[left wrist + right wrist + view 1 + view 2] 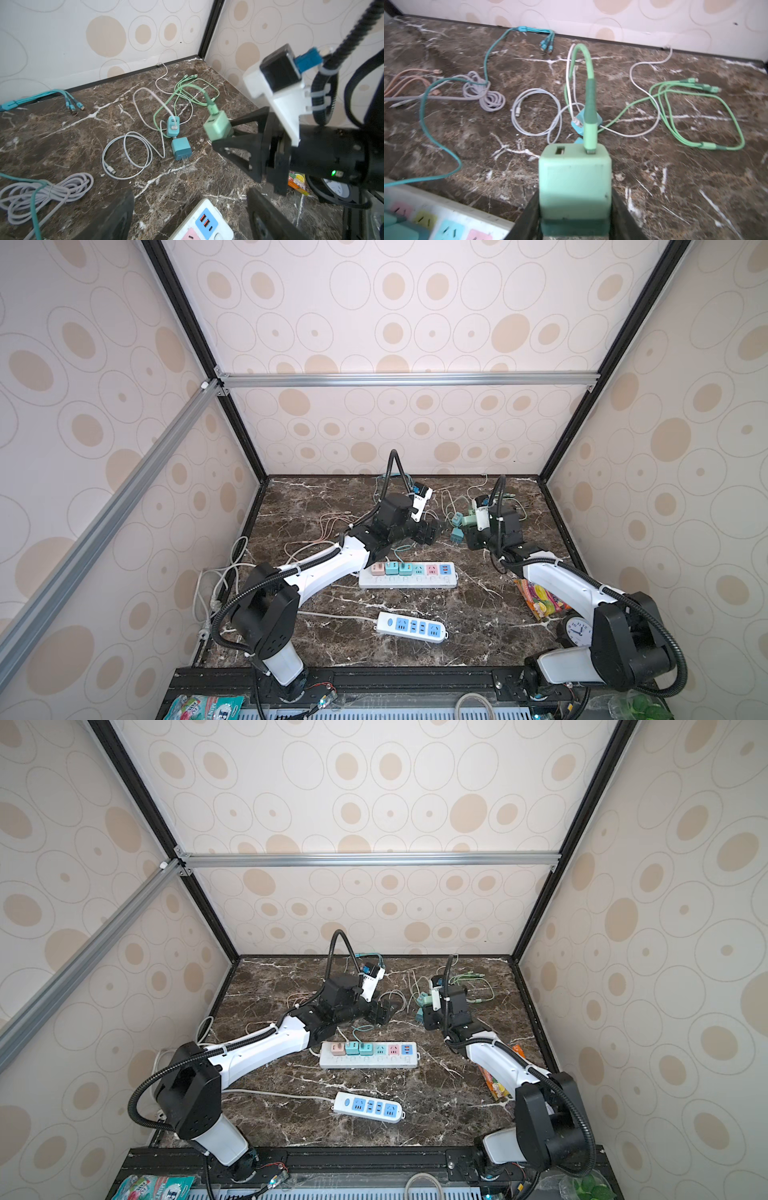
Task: Insert the plug
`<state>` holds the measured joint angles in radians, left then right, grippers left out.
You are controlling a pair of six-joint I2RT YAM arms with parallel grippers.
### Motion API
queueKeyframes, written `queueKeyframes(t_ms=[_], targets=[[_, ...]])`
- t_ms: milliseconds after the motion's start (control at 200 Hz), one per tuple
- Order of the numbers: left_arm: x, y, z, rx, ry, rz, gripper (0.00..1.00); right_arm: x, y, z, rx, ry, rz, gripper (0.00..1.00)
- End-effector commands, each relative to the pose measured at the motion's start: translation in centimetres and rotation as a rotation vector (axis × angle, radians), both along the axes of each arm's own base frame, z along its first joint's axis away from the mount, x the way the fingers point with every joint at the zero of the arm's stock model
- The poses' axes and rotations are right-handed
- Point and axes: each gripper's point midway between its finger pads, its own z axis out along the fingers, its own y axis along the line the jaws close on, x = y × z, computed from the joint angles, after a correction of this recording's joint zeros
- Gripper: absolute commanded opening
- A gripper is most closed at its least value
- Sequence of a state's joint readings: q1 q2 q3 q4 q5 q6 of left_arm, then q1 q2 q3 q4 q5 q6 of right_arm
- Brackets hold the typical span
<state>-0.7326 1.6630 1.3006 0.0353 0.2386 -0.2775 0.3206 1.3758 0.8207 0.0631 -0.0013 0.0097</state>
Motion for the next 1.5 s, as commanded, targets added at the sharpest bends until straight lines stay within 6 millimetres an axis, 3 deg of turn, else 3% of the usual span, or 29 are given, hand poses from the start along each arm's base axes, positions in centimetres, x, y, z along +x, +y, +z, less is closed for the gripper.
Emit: queueKeyframes(t_ms=[0, 80, 190, 345, 430, 555, 640, 805, 980, 1150, 1230, 1496], targets=[[-0.2, 0.4, 2.4, 0.054, -0.009, -0.069, 0.84, 0.1, 1.9, 3.6, -0.044, -0.186, 0.147, 0.3], [0.1, 0.9, 3.0, 0.071, 0.014, -0.107, 0.84, -0.4, 2.5, 4.3, -0.078, -0.238, 0.202, 0.3], [-0.8, -0.2, 3.4, 0.082, 0.06, -0.239, 0.82, -1.3, 3.7, 5.2, -0.136, -0.326, 0.294, 0.3], [-0.9, -1.3, 3.2, 0.095, 0.113, -0.305, 0.68, -2.2, 4.8, 6.2, -0.214, -0.413, 0.367, 0.3], [-0.7, -1.3, 3.3, 0.103, 0.11, -0.303, 0.67, -2.7, 5.3, 6.4, -0.247, -0.437, 0.406, 0.3], [-0.1, -0.2, 3.5, 0.103, 0.1, -0.303, 0.68, -3.5, 6.2, 6.4, -0.318, -0.493, 0.473, 0.3], [1.7, 1.6, 3.4, 0.143, 0.083, -0.219, 0.71, -4.1, 6.9, 6.4, -0.354, -0.534, 0.522, 0.29], [2.6, 4.0, 5.8, 0.076, -0.005, -0.21, 0.81, -4.2, 7.2, 6.0, -0.376, -0.527, 0.55, 0.29], [1.6, 4.3, 4.1, 0.156, -0.019, -0.286, 0.88, -4.6, 8.4, 6.1, -0.361, -0.533, 0.602, 0.29], [-0.6, 2.9, 2.6, 0.125, 0.041, -0.45, 0.88, -4.5, 9.3, 6.2, -0.369, -0.537, 0.638, 0.29], [-0.7, 2.7, 1.6, 0.134, 0.071, -0.467, 0.88, -4.5, 9.8, 6.5, -0.368, -0.548, 0.648, 0.29], [-1.9, 1.7, -0.4, 0.115, 0.161, -0.544, 0.76, -4.1, 10.8, 7.2, -0.376, -0.585, 0.646, 0.29]])
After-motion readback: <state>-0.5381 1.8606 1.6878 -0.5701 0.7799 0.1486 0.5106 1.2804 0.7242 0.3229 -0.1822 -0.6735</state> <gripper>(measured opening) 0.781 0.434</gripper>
